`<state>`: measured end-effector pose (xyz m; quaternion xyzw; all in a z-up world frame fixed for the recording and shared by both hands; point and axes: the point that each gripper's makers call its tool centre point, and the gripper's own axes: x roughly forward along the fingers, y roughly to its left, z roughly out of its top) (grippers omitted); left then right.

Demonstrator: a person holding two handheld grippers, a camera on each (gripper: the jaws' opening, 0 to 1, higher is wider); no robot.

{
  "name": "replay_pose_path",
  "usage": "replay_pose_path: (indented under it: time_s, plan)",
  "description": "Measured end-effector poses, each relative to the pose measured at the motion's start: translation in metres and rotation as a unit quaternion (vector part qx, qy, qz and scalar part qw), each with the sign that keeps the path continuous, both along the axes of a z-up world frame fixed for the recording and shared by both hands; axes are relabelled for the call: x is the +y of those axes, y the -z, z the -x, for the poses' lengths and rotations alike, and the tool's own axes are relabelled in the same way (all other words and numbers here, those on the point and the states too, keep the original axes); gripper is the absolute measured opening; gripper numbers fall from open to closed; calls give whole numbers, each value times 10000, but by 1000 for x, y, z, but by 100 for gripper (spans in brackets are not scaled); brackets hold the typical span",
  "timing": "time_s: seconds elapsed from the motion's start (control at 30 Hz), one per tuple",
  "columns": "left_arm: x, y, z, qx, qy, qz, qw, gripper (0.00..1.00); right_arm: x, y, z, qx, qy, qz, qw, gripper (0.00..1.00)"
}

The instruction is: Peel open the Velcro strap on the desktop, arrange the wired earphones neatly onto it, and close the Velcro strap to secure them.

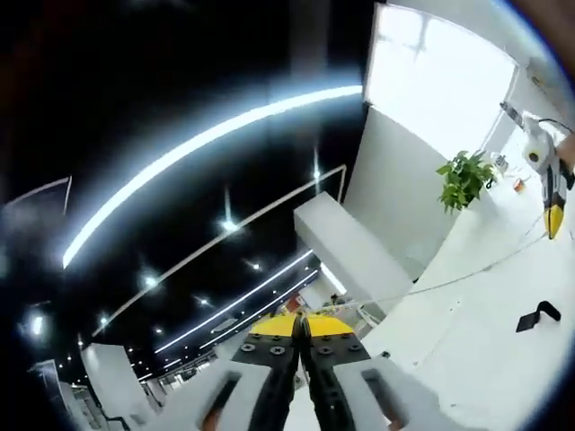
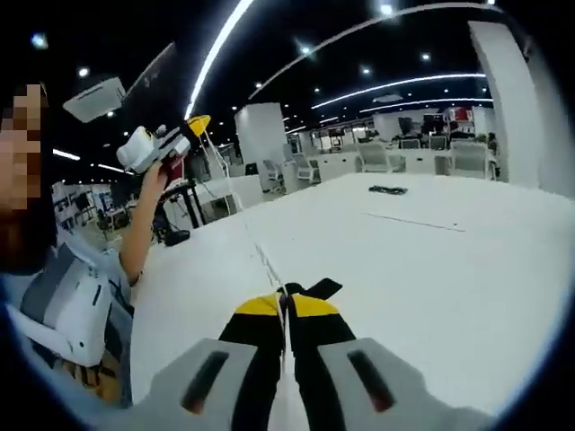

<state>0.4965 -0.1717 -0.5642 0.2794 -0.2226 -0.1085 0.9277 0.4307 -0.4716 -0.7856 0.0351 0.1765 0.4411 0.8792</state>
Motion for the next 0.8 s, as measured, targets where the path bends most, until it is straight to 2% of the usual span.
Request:
replay_pose_path:
  time_s: [0.13, 0.23, 0.47, 0.7, 0.8]
  plan:
    - [-18, 2, 2, 53, 208, -122, 9997, 5, -8, 18, -12, 106, 177, -15, 9998, 4]
    - [-28, 1, 6, 63, 366, -115, 9992, 5, -14, 24, -19, 81, 351, 18, 9994, 4]
    - [-53, 8, 20, 101, 683, -197, 9974, 5, -28, 43, -29, -186, 665, 521, 9963, 4]
    - [-81, 16, 39, 183, 1157, -216, 9929, 5, -43, 53, -32, -339, 993, 785, 9914, 4]
    - [-94, 23, 49, 388, 1507, -171, 9877, 5, -47, 54, -35, -412, 1099, 897, 9890, 5]
